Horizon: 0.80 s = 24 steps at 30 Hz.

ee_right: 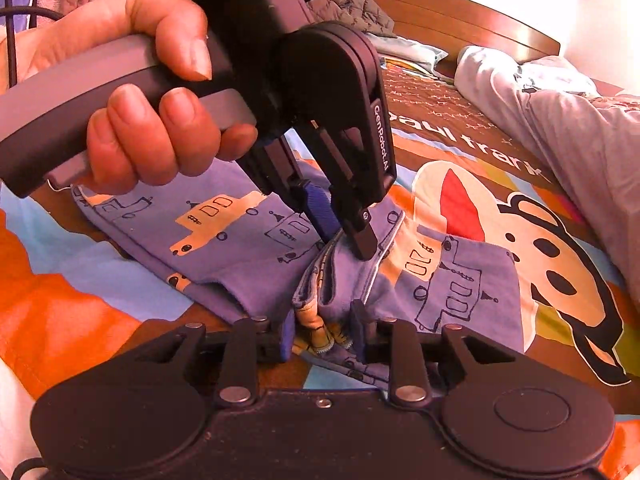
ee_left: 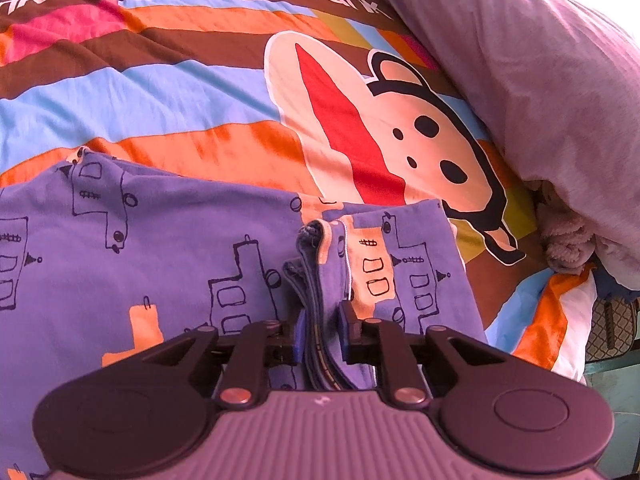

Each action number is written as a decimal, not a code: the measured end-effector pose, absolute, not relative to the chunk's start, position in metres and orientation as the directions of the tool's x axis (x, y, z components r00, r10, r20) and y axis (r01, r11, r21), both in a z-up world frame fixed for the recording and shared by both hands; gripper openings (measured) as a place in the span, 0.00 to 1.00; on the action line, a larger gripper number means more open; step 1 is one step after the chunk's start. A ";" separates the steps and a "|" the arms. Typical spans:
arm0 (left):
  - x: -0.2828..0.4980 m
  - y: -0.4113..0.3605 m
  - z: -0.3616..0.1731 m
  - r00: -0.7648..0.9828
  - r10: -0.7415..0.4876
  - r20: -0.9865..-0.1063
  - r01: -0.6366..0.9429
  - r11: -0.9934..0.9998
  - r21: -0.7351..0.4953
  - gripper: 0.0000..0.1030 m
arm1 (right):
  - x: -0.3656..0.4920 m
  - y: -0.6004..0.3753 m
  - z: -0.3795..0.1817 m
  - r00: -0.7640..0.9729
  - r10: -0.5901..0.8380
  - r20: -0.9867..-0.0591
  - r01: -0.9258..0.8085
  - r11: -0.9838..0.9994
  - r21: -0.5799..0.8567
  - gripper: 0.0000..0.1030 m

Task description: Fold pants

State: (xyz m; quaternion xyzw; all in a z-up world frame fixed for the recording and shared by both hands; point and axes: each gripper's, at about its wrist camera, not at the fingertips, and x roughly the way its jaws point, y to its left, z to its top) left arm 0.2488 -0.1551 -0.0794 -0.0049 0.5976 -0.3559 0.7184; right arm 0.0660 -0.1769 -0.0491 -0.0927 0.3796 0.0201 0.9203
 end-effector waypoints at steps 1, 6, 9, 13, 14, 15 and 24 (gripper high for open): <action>0.249 -0.155 -0.079 0.030 -0.517 -0.856 0.506 0.746 -0.433 0.17 | 0.066 -0.176 -0.049 0.710 -0.036 -0.703 -0.107 0.981 -0.159 0.30; 0.249 -0.152 -0.077 0.033 -0.531 -0.847 0.501 0.742 -0.446 0.09 | 0.065 -0.174 -0.047 0.710 -0.059 -0.702 -0.095 0.979 -0.178 0.16; 0.249 -0.149 -0.075 0.033 -0.537 -0.843 0.488 0.745 -0.455 0.09 | 0.065 -0.175 -0.043 0.709 -0.065 -0.702 -0.076 0.983 -0.168 0.13; 0.248 -0.142 -0.066 0.039 -0.557 -0.830 0.497 0.731 -0.467 0.09 | 0.063 -0.168 -0.034 0.714 -0.068 -0.697 -0.091 0.978 -0.189 0.13; 0.248 -0.138 -0.064 0.041 -0.560 -0.827 0.499 0.729 -0.469 0.09 | 0.062 -0.166 -0.031 0.717 -0.066 -0.694 -0.095 0.977 -0.190 0.13; 0.249 -0.133 -0.062 0.041 -0.562 -0.826 0.498 0.728 -0.471 0.09 | 0.063 -0.163 -0.028 0.718 -0.061 -0.693 -0.101 0.976 -0.190 0.13; 0.273 -0.080 -0.043 0.057 -0.545 -0.836 0.507 0.737 -0.446 0.09 | 0.081 -0.123 -0.014 0.726 0.044 -0.686 -0.200 0.968 -0.150 0.13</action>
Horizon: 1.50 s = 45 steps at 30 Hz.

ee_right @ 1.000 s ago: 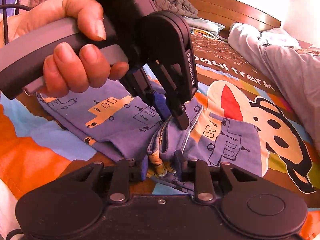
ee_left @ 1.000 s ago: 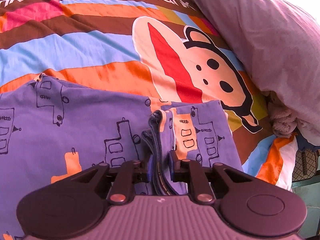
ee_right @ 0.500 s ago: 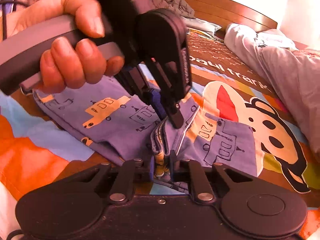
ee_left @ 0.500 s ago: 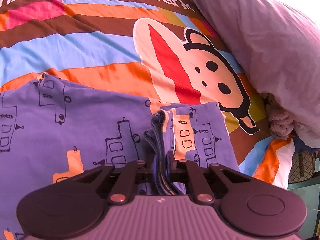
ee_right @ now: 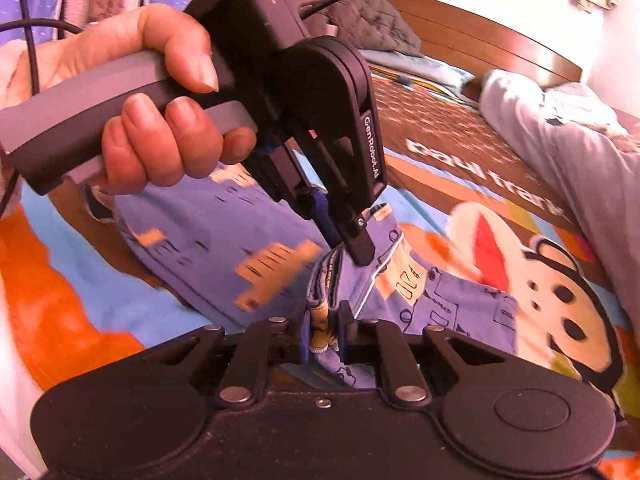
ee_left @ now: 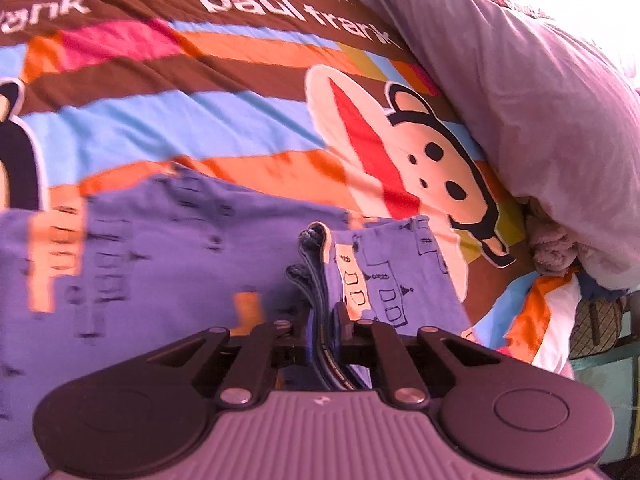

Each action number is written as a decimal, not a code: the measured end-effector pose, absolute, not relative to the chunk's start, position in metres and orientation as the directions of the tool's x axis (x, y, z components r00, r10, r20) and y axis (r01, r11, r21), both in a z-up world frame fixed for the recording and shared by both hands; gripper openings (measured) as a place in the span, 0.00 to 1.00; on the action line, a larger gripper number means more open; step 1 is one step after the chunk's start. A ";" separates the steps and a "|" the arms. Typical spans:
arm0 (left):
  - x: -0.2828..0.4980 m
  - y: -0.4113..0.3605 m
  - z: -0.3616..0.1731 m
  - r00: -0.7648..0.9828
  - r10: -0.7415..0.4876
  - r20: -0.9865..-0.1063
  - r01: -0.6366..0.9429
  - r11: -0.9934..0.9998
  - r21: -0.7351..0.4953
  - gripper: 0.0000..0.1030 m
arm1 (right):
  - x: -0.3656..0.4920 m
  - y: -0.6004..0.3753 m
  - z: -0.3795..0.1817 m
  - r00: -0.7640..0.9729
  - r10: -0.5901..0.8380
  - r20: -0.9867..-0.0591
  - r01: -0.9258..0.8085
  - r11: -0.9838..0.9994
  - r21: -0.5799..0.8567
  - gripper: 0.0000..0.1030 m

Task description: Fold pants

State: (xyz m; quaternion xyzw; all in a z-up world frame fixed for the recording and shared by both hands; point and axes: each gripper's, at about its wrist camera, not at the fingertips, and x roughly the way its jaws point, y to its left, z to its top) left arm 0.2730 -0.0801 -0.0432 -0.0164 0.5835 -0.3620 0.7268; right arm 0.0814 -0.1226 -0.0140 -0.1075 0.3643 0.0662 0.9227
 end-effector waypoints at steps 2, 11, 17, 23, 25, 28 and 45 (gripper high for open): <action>0.278 -0.069 -0.040 0.071 -0.529 -0.845 0.519 0.744 -0.422 0.09 | 0.089 -0.111 -0.013 0.723 0.072 -0.687 -0.227 0.964 -0.138 0.13; 0.294 -0.027 -0.052 0.104 -0.500 -0.860 0.506 0.771 -0.387 0.09 | 0.119 -0.071 -0.023 0.686 0.146 -0.712 -0.305 0.947 -0.099 0.13; 0.291 -0.011 -0.070 0.159 -0.498 -0.853 0.482 0.793 -0.373 0.32 | 0.120 -0.066 -0.034 0.654 0.180 -0.735 -0.327 0.943 -0.059 0.31; 0.263 0.000 -0.050 0.356 -0.442 -0.823 0.447 0.854 -0.266 0.53 | 0.092 -0.123 -0.012 0.730 0.099 -0.676 -0.254 0.958 -0.134 0.66; 0.252 -0.001 -0.044 0.411 -0.451 -0.792 0.431 0.862 -0.268 0.63 | 0.094 -0.155 -0.008 0.748 0.016 -0.663 -0.163 0.973 -0.161 0.82; 0.242 -0.016 -0.049 0.437 -0.442 -0.783 0.419 0.871 -0.258 0.63 | 0.116 -0.196 -0.012 0.735 -0.068 -0.675 -0.056 0.986 -0.160 0.83; 0.191 -0.009 -0.067 0.501 -0.222 -0.837 0.392 0.920 -0.009 0.80 | 0.136 -0.215 -0.046 0.629 0.038 -0.777 -0.173 0.981 -0.092 0.96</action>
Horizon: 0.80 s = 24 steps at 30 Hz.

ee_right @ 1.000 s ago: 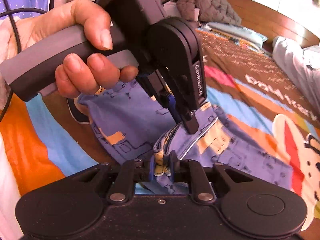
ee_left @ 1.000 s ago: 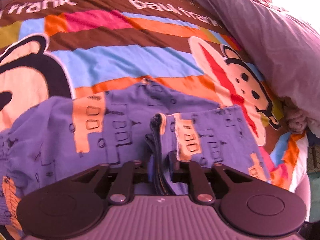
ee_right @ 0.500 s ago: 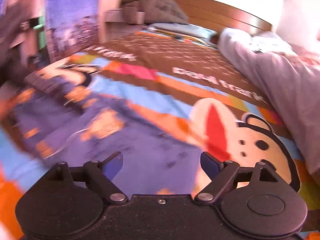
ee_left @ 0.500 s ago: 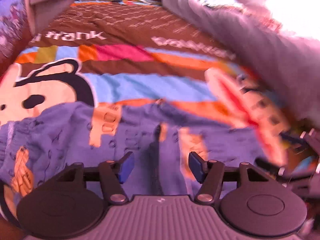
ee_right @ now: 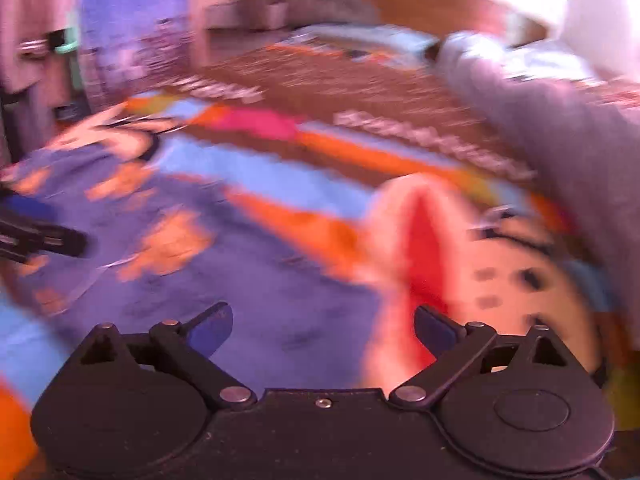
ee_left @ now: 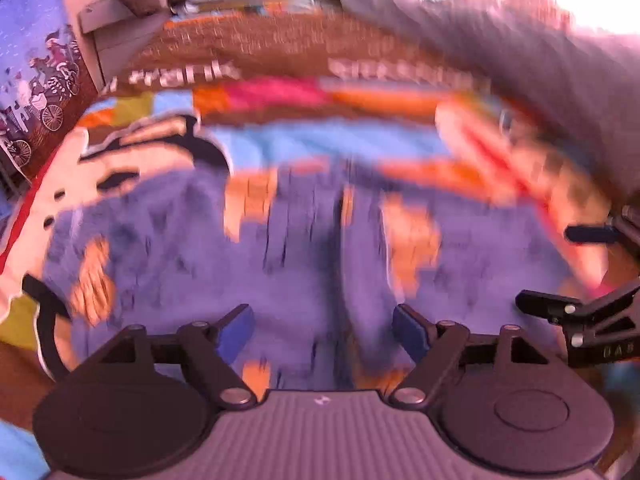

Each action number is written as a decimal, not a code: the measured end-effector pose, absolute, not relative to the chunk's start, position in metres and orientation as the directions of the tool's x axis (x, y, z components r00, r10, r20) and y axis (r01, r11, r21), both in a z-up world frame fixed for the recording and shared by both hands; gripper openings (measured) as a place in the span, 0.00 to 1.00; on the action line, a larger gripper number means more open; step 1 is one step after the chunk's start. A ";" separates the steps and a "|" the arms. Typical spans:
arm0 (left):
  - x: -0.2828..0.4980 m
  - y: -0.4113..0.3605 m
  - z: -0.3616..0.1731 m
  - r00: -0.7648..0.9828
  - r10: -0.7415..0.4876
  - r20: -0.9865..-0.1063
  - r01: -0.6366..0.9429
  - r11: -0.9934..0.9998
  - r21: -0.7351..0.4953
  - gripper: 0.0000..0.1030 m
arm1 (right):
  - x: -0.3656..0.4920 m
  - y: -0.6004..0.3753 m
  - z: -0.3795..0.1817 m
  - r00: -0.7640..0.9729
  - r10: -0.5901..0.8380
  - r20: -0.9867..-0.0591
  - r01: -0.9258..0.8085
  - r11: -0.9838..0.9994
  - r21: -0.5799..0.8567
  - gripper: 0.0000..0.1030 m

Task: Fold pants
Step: 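Open both grippers and release the folded pants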

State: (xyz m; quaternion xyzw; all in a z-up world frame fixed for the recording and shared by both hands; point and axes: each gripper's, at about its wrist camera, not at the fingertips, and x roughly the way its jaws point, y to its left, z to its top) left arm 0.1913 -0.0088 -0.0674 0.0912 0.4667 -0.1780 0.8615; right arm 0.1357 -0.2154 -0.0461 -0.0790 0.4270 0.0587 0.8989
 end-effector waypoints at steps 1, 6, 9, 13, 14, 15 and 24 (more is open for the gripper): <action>0.189 -0.009 -0.074 0.502 -0.199 -0.842 0.391 0.920 0.016 0.81 | 0.133 -0.210 -0.057 0.604 0.015 -0.797 -0.197 0.972 -0.131 0.96; 0.182 0.005 -0.069 0.503 -0.210 -0.838 0.360 0.933 -0.017 0.82 | 0.123 -0.221 -0.051 0.624 -0.075 -0.778 -0.126 0.973 -0.194 0.99; 0.180 0.011 -0.058 0.517 -0.214 -0.829 0.312 0.949 -0.050 0.82 | 0.129 -0.226 -0.035 0.648 -0.039 -0.760 -0.148 0.973 -0.176 0.98; 0.174 0.020 -0.053 0.556 -0.283 -0.781 0.242 0.955 -0.173 0.90 | 0.177 -0.216 -0.022 0.656 0.174 -0.734 -0.219 0.975 0.036 0.99; 0.176 0.019 -0.058 0.546 -0.265 -0.795 0.220 0.961 -0.168 0.90 | 0.195 -0.210 -0.025 0.642 0.231 -0.731 -0.252 0.964 0.084 0.99; 0.177 0.017 -0.066 0.533 -0.231 -0.814 0.205 0.969 -0.140 0.89 | 0.211 -0.203 -0.029 0.626 0.272 -0.730 -0.283 0.953 0.113 0.99; 0.170 0.021 -0.075 0.559 -0.224 -0.799 0.228 0.967 -0.112 0.89 | 0.291 -0.171 -0.073 0.617 0.090 -0.782 -0.266 0.959 -0.100 0.89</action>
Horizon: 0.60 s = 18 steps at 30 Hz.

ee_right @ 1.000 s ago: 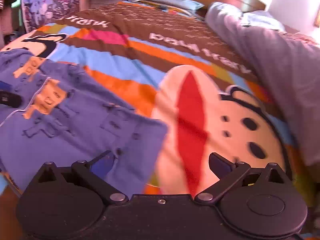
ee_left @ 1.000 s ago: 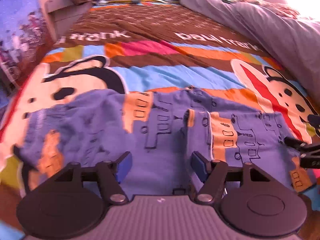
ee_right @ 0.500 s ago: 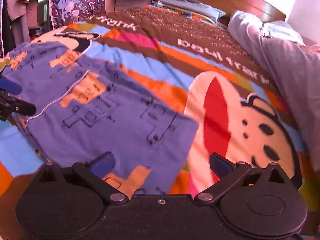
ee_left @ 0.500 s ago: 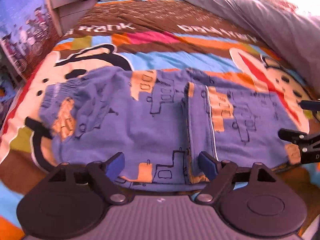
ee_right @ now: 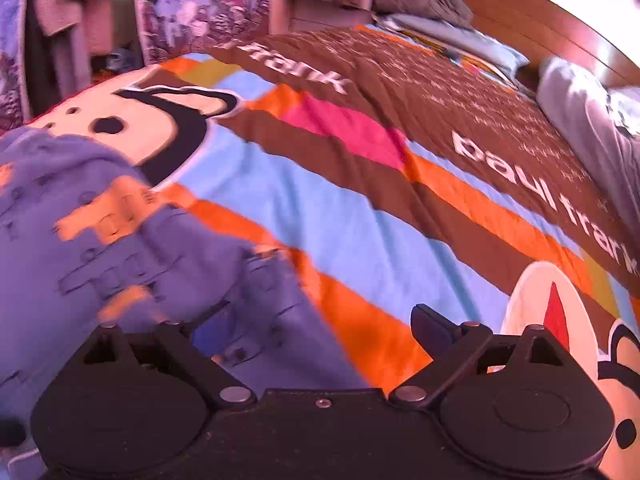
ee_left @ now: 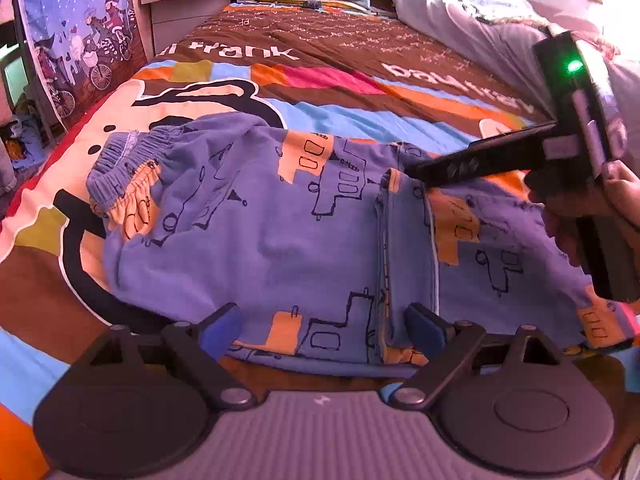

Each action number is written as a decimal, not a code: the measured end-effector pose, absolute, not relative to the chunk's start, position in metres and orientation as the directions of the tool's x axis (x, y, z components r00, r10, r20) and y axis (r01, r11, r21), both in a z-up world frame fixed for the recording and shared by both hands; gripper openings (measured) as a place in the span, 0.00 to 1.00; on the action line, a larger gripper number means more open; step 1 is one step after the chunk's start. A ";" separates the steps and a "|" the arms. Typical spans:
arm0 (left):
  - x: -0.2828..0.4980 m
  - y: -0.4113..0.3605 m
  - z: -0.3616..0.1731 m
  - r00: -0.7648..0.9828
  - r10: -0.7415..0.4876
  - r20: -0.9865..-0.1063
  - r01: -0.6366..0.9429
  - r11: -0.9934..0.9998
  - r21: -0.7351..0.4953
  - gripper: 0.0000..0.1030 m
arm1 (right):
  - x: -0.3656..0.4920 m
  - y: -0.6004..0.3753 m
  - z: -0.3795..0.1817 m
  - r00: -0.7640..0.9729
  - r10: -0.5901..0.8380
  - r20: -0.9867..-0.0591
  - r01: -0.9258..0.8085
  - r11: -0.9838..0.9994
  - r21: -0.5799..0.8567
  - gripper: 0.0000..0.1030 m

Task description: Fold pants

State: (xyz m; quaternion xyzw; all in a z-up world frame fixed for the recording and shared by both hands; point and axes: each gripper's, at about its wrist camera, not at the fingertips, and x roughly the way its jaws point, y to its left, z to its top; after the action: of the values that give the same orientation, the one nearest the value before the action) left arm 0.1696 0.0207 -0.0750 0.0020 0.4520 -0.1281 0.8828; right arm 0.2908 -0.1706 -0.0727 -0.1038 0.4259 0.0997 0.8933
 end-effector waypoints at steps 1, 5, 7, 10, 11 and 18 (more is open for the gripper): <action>0.168 0.025 -0.073 0.559 -0.239 -0.794 0.226 0.965 -0.131 0.90 | 0.284 -0.173 -0.065 0.632 0.095 -0.769 -0.237 0.969 -0.075 0.88; 0.159 0.048 -0.053 0.586 -0.224 -0.779 0.205 0.971 -0.126 0.90 | 0.244 -0.176 -0.032 0.695 0.106 -0.711 -0.202 0.978 -0.051 0.95; 0.156 0.066 -0.042 0.627 -0.181 -0.758 0.181 0.980 -0.085 0.90 | 0.219 -0.176 -0.022 0.692 0.141 -0.708 -0.208 0.978 -0.008 0.96; 0.165 0.100 -0.034 0.664 -0.140 -0.734 0.093 0.990 -0.105 0.89 | 0.191 -0.167 -0.020 0.704 0.157 -0.692 -0.205 0.979 0.013 0.98; 0.173 0.112 -0.034 0.670 -0.131 -0.731 0.056 0.990 -0.127 0.87 | 0.185 -0.162 -0.022 0.707 0.164 -0.688 -0.219 0.976 0.007 0.98; 0.202 0.162 -0.045 0.731 -0.239 -0.639 -0.014 0.931 -0.364 0.49 | 0.236 -0.102 -0.031 0.680 0.264 -0.683 -0.365 0.931 -0.004 0.97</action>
State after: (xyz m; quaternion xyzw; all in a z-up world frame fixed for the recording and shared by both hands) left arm 0.2019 0.1618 -0.0451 -0.1749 0.3616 -0.0613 0.9137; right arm 0.2364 -0.1025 -0.0311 -0.0700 0.3607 0.1723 0.9139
